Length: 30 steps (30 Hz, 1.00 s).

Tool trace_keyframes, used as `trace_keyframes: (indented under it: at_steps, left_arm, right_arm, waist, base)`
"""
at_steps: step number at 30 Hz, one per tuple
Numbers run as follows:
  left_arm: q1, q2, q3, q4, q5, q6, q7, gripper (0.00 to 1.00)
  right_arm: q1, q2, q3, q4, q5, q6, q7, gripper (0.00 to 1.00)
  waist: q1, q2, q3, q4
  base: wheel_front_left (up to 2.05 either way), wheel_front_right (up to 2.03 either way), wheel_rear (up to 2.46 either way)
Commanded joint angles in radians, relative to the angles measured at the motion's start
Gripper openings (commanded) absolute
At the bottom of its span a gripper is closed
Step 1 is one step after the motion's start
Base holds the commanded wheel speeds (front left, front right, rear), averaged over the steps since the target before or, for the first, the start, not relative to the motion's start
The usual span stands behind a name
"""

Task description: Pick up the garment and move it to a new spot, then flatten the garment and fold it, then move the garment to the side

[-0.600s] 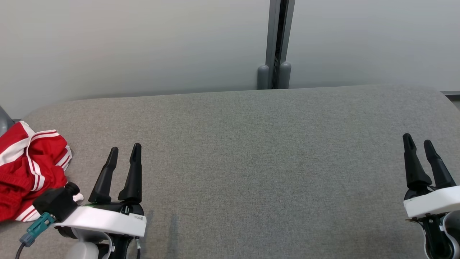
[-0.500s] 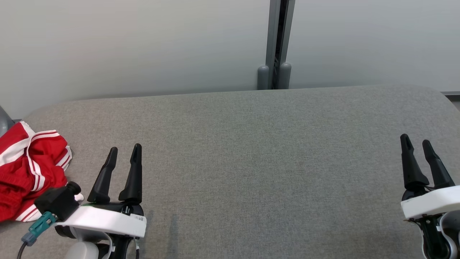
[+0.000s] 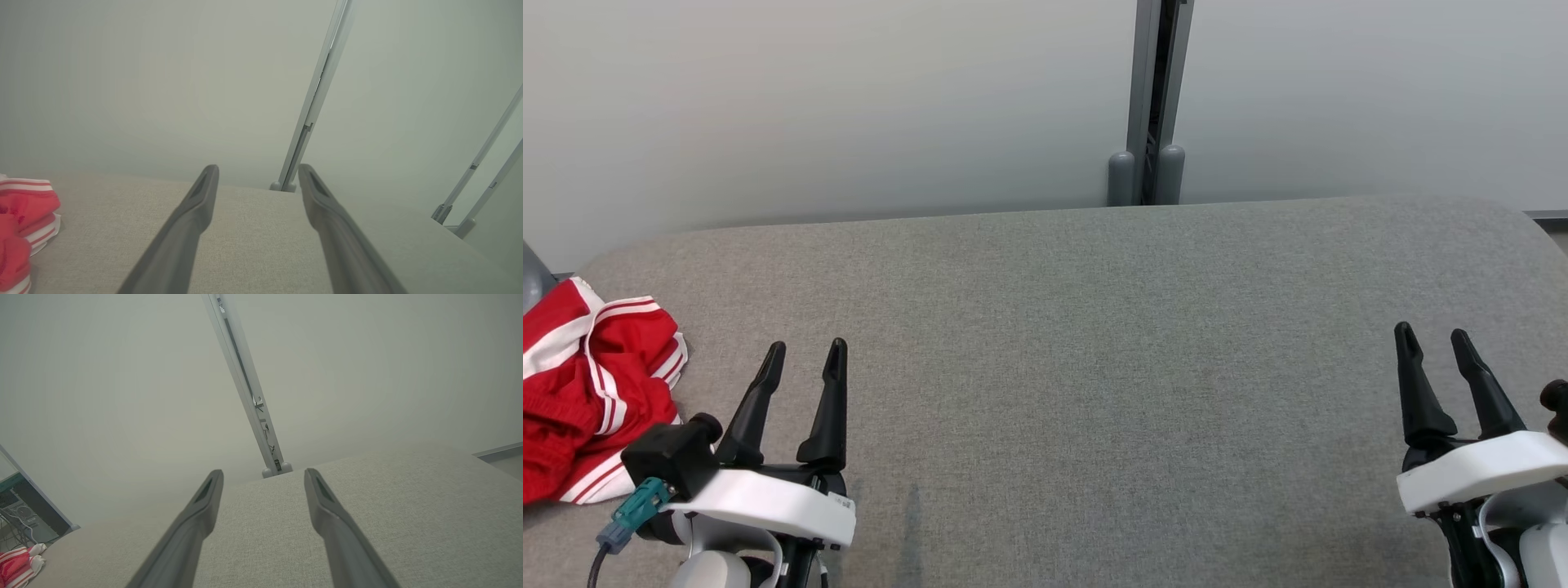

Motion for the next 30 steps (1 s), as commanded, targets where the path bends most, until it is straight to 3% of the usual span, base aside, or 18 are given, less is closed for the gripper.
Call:
trace_keyframes:
  at_steps: [1,18,30]
  left_arm:
    - [-0.028,0.010,0.006,0.000,0.031,0.007,-0.003,1.00]
    - [-0.016,0.019,0.015,0.057,0.169,0.044,0.004,1.00]
    - [-0.013,0.016,0.012,0.081,0.224,0.043,0.020,1.00]
  right_arm:
    - [-0.011,-0.005,0.006,0.000,-0.030,0.002,-0.017,1.00]
    - [-0.016,0.012,0.028,0.082,-0.204,0.002,-0.085,1.00]
    - [-0.012,0.026,0.018,0.116,-0.294,0.002,-0.120,1.00]
  waist:
    - [0.0000,-0.0001,0.000,0.000]
    - [0.0000,-0.0001,0.000,0.006]
    - [0.0000,-0.0001,-0.004,0.013]
  base:
    - [0.00,0.00,0.00]
    - [0.00,0.00,0.00]
    - [0.00,0.00,0.00]
